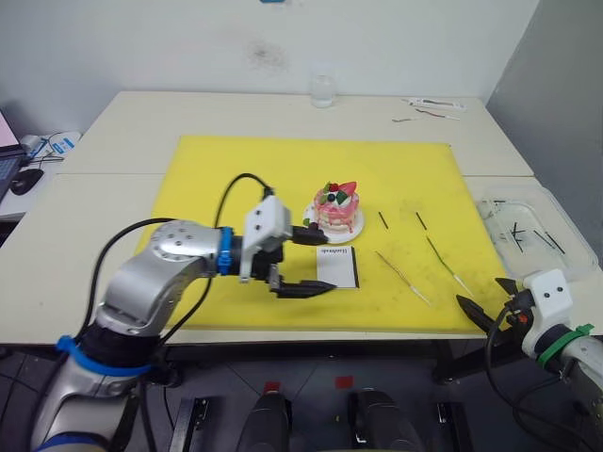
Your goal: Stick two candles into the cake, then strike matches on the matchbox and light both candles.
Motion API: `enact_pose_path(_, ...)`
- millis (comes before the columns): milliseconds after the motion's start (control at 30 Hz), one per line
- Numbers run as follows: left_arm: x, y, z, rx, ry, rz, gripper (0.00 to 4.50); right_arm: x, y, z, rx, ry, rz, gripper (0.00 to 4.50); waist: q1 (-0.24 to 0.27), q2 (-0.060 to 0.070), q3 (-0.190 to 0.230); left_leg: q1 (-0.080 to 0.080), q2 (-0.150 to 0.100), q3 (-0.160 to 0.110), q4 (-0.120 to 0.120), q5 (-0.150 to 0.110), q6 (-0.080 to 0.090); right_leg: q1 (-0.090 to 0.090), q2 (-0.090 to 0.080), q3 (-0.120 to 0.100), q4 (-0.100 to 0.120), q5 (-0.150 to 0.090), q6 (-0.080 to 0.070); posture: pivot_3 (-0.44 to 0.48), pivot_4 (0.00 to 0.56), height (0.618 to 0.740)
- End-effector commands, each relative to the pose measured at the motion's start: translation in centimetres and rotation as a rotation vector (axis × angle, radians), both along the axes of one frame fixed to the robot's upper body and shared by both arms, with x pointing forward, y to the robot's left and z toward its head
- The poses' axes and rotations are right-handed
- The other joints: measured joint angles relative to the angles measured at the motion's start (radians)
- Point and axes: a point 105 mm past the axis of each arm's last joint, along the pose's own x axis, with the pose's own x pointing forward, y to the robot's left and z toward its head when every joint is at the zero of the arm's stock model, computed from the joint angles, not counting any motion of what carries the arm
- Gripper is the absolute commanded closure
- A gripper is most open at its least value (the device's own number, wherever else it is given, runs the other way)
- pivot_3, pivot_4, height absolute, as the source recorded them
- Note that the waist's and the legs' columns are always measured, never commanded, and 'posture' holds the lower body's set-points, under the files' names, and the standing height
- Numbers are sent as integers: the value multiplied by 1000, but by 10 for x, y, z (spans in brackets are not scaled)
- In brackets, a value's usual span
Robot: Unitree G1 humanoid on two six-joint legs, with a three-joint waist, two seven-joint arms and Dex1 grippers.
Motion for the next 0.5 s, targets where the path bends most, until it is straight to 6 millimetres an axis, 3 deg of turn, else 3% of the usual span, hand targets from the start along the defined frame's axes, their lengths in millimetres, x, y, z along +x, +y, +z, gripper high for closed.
enact_pose_path(33, -3, -11, -2, 3, -38, -70, 64, 3, 0, 2, -22, -5, 36, 0, -1, 0, 0, 0, 0, 0, 0, 0, 0, 0, 0, 0, 0, 0, 0, 0, 150, 740)
enact_pose_path(100, -1, -15, -4, 5, -54, -80, 64, 5, -2, -1, -21, 3, 35, 0, -9, 0, 0, 0, 0, 0, 0, 0, 0, 0, 1, 0, 0, 0, 0, 0, 150, 740)
enact_pose_path(167, 1, -17, -5, 3, -71, -79, 0, 7, -3, -3, -19, 18, 35, 378, -16, 0, 0, 0, 0, 0, 0, 0, 0, 0, 1, 0, 0, 0, 0, 0, 150, 740)
enact_pose_path(333, 2, -17, -5, -6, -69, -82, 0, 6, 3, -5, -15, 33, 64, 1993, -18, 0, 0, 0, 0, 0, 0, 0, 0, 0, 1, 0, 0, 0, 0, 0, 150, 740)
enact_pose_path(500, 2, -16, -5, -10, -67, -78, 0, 9, 8, -2, -5, 22, 80, 1993, -19, 0, 0, 0, 0, 0, 0, 0, 0, 0, 1, 0, 0, 0, 0, 0, 150, 740)
